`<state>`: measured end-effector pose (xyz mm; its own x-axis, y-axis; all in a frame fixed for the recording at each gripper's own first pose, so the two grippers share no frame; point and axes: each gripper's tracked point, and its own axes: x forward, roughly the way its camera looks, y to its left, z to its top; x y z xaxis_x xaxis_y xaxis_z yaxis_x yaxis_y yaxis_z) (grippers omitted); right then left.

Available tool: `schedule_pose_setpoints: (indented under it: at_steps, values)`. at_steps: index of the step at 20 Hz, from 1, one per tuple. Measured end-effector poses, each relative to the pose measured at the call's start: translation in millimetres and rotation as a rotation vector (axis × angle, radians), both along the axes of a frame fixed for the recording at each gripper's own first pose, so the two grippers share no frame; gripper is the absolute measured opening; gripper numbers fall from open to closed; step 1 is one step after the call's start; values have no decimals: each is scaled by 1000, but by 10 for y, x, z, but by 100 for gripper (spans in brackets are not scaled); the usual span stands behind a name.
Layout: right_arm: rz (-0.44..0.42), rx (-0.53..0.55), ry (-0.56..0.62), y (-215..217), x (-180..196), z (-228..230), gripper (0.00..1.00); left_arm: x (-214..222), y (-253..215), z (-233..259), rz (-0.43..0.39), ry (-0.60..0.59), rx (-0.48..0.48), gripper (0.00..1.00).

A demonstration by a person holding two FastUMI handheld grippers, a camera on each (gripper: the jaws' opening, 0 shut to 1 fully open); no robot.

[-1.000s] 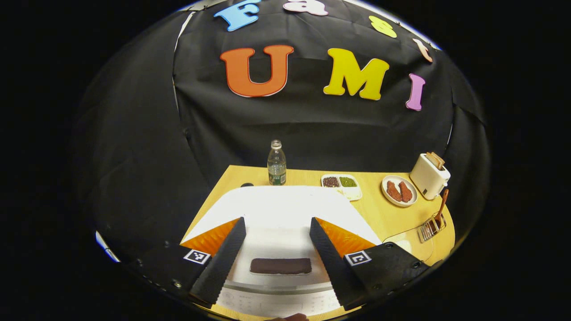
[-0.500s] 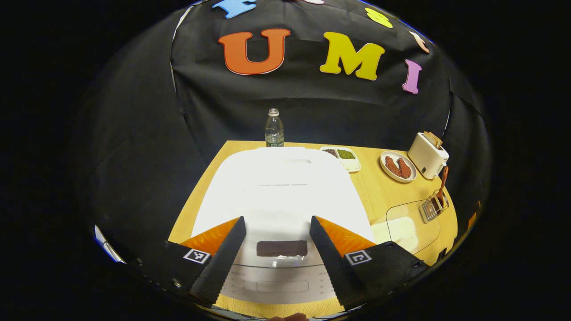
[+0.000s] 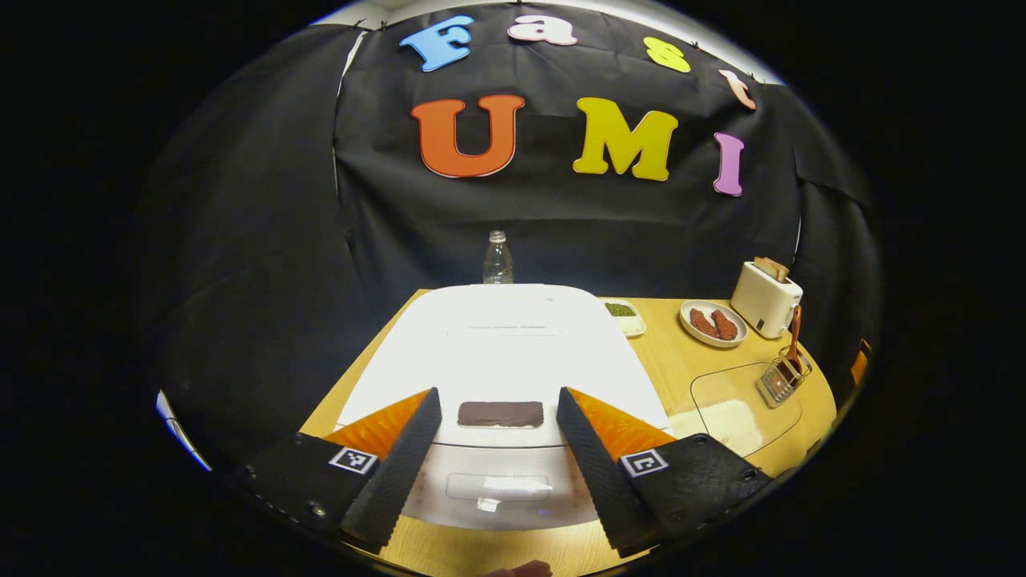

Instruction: Close the left gripper, press the button to open the rice cooker; take a wooden spoon from the chopstick holder with the right hand, scoop a spoonful of rice and pour it into the rice cooker, then put the wooden spoon back into the chopstick holder.

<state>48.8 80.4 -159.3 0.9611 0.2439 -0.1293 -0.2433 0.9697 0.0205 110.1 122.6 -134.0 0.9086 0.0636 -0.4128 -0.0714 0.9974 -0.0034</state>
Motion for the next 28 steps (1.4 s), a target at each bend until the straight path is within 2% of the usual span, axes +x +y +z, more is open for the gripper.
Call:
schedule_pose_setpoints:
  at_steps: [6,13,18,23,28]
  values:
    - [-47,-9,-24,-91,32,75,100,18,45,35,39,-108,28,94]
    - [-84,-21,-19,-131,-54,123,100,-39,45,53,16,-83,10,95]
    - [-99,-37,-59,-146,-199,278,100,-92,2,103,0,-81,-13,93]
    - [-117,-54,-86,-185,-306,380,100,-191,-125,335,-32,-141,-36,93]
    - [-142,-70,-107,-296,-449,499,100,-517,-303,653,-61,-220,-37,93]
